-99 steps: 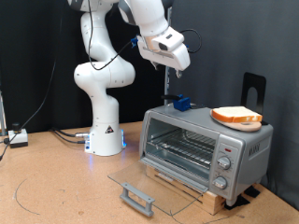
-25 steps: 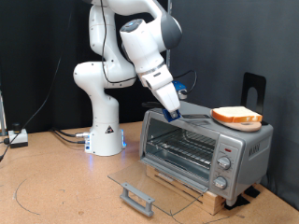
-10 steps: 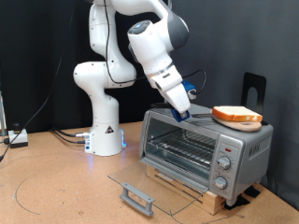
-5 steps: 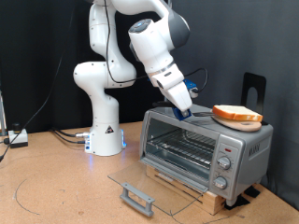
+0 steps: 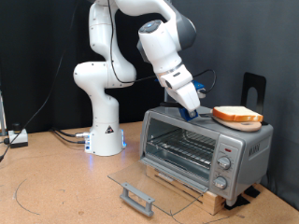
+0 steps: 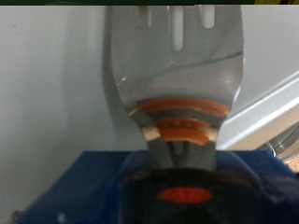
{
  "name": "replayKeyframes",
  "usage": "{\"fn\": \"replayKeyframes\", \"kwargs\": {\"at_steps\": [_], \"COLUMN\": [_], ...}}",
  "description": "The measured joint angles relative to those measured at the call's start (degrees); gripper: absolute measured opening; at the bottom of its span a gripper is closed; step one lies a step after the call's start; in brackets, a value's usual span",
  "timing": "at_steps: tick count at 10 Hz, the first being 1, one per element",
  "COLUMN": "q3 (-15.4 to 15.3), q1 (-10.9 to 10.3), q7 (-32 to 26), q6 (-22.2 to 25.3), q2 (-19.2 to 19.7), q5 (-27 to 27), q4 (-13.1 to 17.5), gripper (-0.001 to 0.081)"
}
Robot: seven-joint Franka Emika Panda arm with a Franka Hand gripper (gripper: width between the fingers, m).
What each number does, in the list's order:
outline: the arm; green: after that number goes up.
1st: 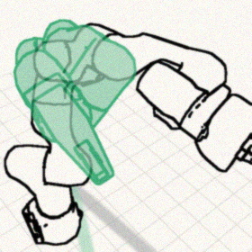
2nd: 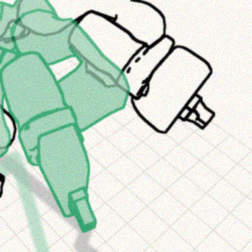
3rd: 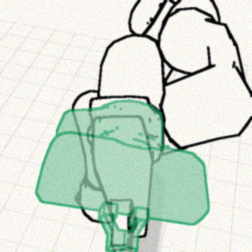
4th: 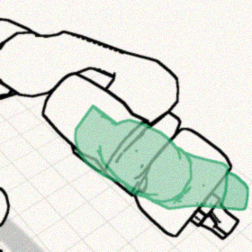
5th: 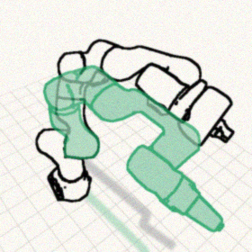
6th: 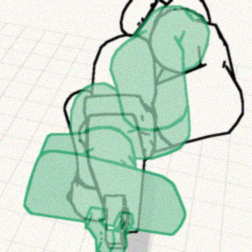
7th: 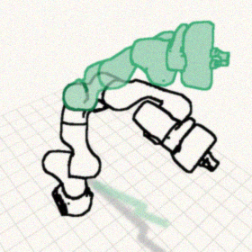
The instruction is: Make a piece of toast with the oven
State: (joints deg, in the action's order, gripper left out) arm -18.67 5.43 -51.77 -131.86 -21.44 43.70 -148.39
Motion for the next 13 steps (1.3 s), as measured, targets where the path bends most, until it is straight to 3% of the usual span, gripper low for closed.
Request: {"fn": "replayKeyframes", "kwargs": {"at_steps": [6,10,13], "q3": [-4.68,-6.26,-5.01], "q1": [-0.35,-0.48,-1.09], "q7": [2.78,2.81,-6.39], "q6": [-6.58,-9.78,-9.09], "q2": [2.88,5.58,5.82], "q5": [2.8,5.62,15.0], "q4": [1.06,2.57,2.57], "gripper": [0.0417,0.0417,0.0417]}}
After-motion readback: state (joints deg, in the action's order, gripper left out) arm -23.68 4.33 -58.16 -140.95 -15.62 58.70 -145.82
